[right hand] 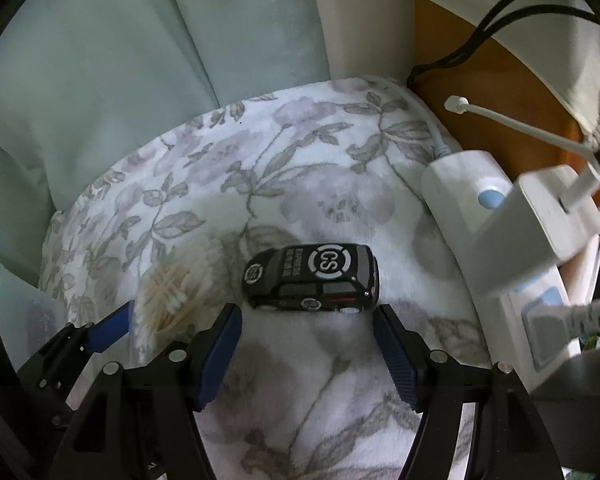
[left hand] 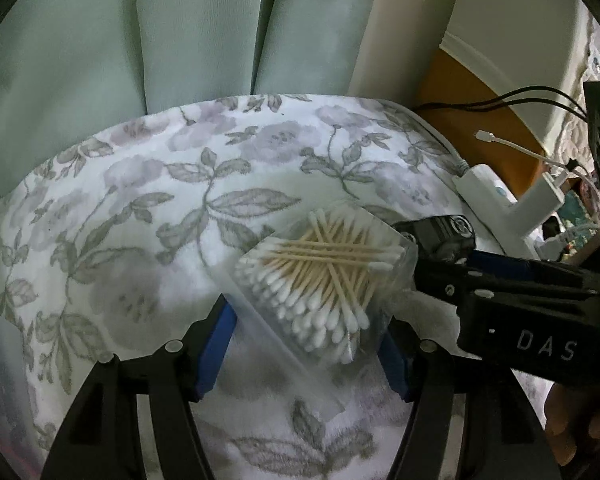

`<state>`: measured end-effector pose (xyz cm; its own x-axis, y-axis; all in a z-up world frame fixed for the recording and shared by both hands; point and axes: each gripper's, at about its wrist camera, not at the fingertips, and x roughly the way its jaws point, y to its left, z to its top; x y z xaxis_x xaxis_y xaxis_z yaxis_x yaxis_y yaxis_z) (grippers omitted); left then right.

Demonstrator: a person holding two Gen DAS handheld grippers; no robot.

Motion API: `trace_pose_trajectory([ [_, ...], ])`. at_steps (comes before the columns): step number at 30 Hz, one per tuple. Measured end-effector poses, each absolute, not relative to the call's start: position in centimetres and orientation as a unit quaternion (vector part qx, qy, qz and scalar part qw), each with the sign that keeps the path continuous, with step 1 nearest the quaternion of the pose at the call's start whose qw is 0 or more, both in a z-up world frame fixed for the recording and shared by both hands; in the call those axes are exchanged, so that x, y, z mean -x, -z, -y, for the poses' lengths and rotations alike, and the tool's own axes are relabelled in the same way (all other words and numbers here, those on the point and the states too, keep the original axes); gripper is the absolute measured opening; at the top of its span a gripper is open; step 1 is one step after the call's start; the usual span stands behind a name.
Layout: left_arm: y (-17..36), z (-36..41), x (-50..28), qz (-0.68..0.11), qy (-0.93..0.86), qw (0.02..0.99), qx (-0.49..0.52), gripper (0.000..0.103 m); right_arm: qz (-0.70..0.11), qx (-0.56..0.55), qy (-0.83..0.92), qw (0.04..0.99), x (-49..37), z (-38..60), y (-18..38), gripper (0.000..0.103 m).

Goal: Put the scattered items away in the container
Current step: 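Grasp the cotton swab bag with the left tool while the right tool grasps the black toy car, then carry the swab bag and toy car over the clear bin with both tools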

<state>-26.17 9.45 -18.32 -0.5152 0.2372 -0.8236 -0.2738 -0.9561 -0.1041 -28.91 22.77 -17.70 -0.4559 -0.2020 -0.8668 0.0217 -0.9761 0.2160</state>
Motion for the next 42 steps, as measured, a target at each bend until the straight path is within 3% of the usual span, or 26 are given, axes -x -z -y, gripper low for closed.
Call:
trace_pose_trajectory([
  [5,18.1,-9.4,26.3,-0.012,-0.873,0.151,0.464,0.066,0.106,-0.513,0.850,0.061,29.8,-23.2,17.7,0.072],
  [7,18.1,-9.0,26.4,-0.003,-0.872,0.150,0.466,0.058,0.111,-0.511,0.850,0.060,30.0,-23.4,17.7,0.071],
  [11,18.0,-8.6,26.3,0.012,-0.872,0.149,0.465,0.052,0.117,-0.507,0.852,0.061,30.0,-23.5,17.7,0.070],
  [13,17.8,-8.6,26.1,0.013,-0.874,0.149,0.463,0.050,0.123,-0.505,0.852,0.059,29.9,-23.7,17.7,0.063],
  [14,17.7,-8.5,26.0,0.014,-0.875,0.150,0.461,0.049,0.128,-0.503,0.853,0.058,29.8,-23.9,17.6,0.058],
  [42,11.2,-4.6,20.2,0.061,-0.896,0.128,0.421,0.043,0.176,-0.469,0.860,0.091,22.1,-24.5,12.7,0.057],
])
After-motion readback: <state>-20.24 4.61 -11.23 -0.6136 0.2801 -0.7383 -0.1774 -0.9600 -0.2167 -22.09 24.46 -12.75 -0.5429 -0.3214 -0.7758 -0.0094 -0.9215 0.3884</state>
